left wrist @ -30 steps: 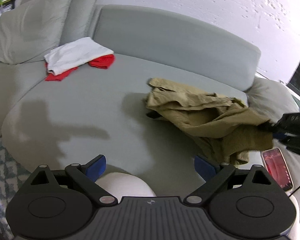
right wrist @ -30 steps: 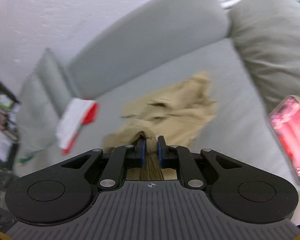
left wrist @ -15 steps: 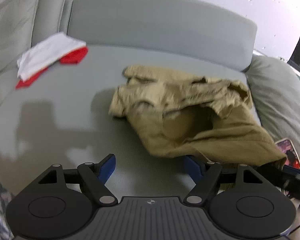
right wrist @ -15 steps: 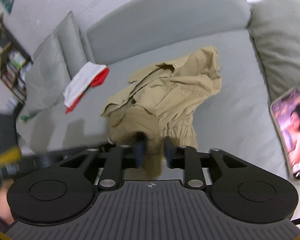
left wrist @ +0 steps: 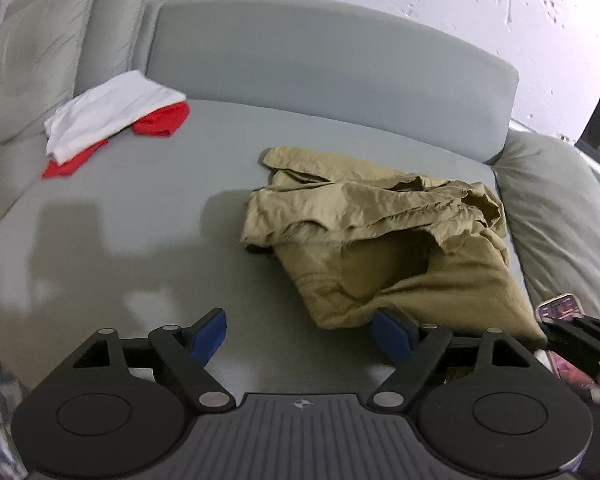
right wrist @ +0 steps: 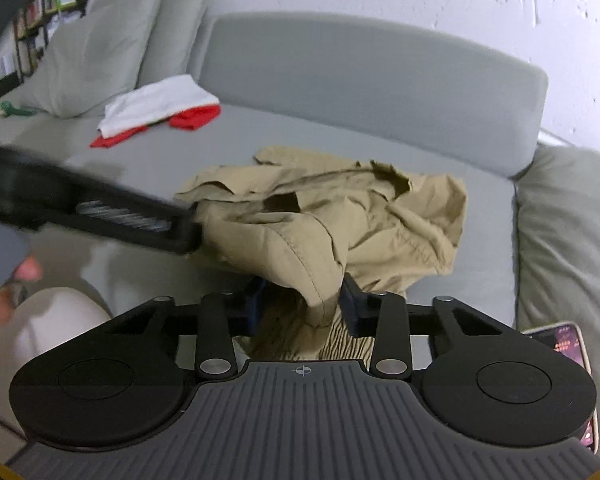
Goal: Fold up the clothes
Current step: 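Lift the khaki garment with the right gripper and shake it open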
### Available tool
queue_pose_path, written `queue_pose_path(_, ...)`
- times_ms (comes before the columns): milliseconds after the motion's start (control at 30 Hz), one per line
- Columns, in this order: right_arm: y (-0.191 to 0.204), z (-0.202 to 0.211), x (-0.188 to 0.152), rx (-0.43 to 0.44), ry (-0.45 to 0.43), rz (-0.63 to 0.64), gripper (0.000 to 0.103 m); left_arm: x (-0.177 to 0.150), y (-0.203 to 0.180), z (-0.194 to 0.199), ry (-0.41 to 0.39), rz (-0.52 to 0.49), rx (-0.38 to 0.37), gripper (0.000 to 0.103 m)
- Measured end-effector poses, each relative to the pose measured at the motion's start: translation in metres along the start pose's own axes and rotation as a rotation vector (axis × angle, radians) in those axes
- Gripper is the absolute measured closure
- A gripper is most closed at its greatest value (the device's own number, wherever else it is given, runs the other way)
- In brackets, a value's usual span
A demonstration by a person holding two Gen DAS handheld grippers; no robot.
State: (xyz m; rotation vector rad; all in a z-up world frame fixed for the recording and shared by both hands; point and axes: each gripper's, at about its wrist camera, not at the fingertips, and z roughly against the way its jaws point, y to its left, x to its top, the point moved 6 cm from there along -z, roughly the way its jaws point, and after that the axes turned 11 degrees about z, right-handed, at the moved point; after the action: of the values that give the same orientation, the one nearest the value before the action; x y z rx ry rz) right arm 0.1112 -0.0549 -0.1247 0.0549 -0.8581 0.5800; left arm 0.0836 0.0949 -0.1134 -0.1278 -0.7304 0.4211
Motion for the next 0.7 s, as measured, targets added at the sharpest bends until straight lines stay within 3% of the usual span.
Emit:
queue_pose_path(33,-0.003,-0.002,0.003,0.020,0.016,-0.027,0.090,0.000,0.006,0.007,-0.010,0.020,-0.005,0.023)
queue_pose_path(133,-0.019,-0.011,0.023,0.143,0.069,-0.191,0.093,0.010,0.029,0.036,-0.073,0.095,-0.013,0.023)
queue_pose_path(200,-0.040,-0.007,0.061,0.241,0.044,-0.341,0.093,0.019,0.047,0.057,-0.123,0.146,-0.018,0.023)
queue_pose_path(267,-0.056,0.023,0.120,0.287,-0.067,-0.387,0.093,0.028,0.064,0.081,-0.189,0.202,-0.023,0.022)
queue_pose_path(367,-0.067,0.099,0.212,0.382,-0.293,-0.391,0.093,0.039,0.086,0.115,-0.277,0.271,-0.040,0.022)
queue_pose_path(467,-0.077,0.191,0.275,0.491,-0.552,-0.428,0.093,0.047,0.098,0.141,-0.350,0.306,-0.061,0.020)
queue_pose_path(533,-0.089,0.241,0.289,0.475,-0.706,-0.458,0.093,0.047,0.101,0.152,-0.373,0.307,-0.079,0.019)
queue_pose_path(600,-0.101,0.267,0.284,0.392,-0.785,-0.482,0.093,0.045,0.102,0.157,-0.371,0.295,-0.100,0.017)
queue_pose_path(700,-0.118,0.257,0.238,0.300,-0.713,-0.566,0.092,0.035,0.103,0.155,-0.330,0.264,-0.105,0.017)
